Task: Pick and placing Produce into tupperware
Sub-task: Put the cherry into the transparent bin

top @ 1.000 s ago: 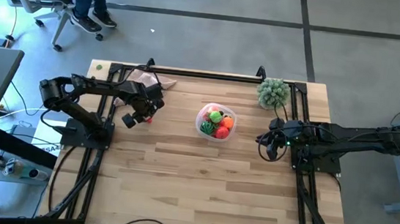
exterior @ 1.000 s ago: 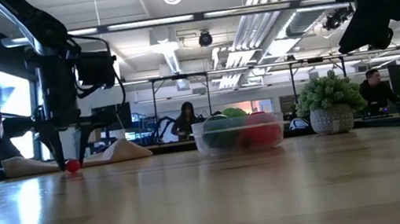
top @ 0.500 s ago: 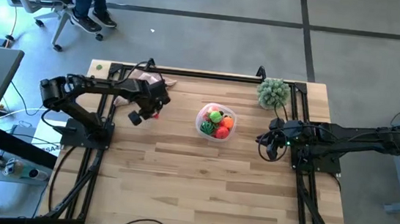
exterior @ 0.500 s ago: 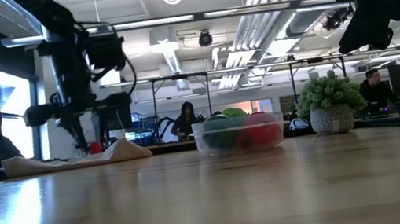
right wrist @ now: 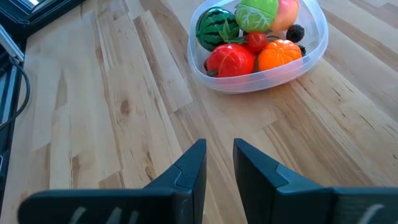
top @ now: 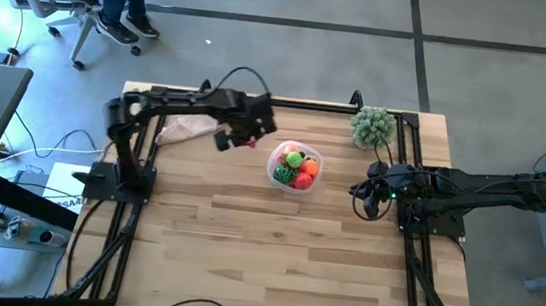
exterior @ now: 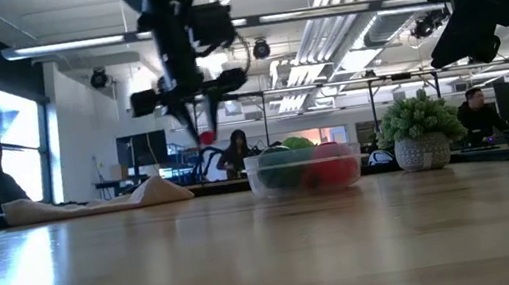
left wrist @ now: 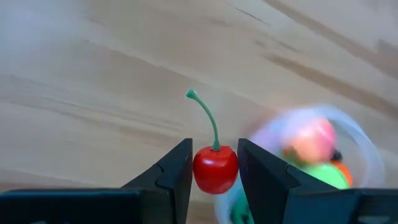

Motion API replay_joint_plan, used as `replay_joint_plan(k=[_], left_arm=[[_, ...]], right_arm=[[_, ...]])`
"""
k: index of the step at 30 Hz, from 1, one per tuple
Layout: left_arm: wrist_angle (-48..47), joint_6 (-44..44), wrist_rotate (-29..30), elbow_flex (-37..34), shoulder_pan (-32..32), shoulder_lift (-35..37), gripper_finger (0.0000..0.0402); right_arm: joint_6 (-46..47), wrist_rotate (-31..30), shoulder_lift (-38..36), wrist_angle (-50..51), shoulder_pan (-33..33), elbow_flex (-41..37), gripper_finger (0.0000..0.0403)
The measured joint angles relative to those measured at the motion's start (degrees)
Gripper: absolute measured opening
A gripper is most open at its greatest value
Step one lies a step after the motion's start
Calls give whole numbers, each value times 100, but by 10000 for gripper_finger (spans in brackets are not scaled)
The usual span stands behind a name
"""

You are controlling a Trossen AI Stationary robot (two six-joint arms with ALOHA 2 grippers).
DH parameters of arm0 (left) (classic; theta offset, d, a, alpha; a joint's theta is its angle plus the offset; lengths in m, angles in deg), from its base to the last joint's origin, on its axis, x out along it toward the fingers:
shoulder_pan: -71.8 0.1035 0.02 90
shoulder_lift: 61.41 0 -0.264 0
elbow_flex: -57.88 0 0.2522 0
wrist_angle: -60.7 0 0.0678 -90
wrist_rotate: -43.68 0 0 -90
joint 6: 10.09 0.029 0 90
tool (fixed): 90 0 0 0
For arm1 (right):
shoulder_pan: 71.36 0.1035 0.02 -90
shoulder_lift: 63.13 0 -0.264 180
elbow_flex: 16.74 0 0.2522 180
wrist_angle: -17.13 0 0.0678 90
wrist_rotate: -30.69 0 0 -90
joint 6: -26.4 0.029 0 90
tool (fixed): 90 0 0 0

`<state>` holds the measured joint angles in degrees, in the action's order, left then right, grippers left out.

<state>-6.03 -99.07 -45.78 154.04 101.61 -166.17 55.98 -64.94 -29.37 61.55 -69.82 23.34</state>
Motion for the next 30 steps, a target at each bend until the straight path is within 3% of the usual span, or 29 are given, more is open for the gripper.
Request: replay_joint_plan(k=[6,12,30], left_arm=[[-567,470,101,1734,-428,-923,115],[-879,646,141,2720,-792,-1688,115],[-1066,600,70,2670,-917,-2098,115]], right_arm=[[-2,2,0,0,0,0,71],[0,2,-2,0,1,0,71],[-2,2,-2,0,0,0,71]])
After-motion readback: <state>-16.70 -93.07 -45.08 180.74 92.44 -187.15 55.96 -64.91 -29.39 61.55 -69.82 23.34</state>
